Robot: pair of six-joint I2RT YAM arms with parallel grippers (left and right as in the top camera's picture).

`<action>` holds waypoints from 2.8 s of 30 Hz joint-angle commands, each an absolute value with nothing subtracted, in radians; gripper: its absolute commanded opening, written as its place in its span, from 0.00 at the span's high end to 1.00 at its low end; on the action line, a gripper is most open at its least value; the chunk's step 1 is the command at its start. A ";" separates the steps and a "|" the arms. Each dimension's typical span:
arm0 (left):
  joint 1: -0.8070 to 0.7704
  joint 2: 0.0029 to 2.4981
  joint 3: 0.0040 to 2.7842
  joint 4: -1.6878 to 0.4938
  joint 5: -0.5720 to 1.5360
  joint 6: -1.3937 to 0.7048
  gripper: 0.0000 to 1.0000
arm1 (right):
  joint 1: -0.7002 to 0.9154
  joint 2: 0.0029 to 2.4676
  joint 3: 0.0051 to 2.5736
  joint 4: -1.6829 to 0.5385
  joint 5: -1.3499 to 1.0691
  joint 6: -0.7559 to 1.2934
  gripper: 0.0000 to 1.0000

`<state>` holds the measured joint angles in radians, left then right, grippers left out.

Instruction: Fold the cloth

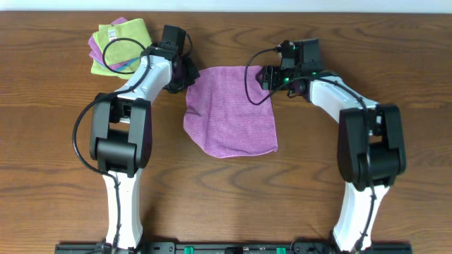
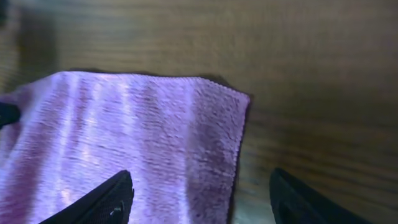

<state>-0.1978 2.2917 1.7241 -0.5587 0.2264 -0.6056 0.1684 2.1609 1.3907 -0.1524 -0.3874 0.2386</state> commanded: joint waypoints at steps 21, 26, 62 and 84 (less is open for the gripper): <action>-0.197 2.331 1.724 -0.564 0.286 -0.606 0.94 | 0.166 2.291 1.408 -0.018 -0.477 0.396 0.59; -0.197 2.331 1.724 -0.564 0.290 -0.606 0.94 | 0.172 2.291 1.408 -0.026 -0.483 0.392 0.81; -0.087 2.328 2.312 -0.518 0.933 -0.622 0.94 | 0.131 2.130 2.114 -0.534 -0.422 -0.051 0.99; -0.038 2.326 2.381 -0.810 1.145 -0.355 0.95 | 0.130 2.079 2.114 -0.717 -0.482 -0.173 0.99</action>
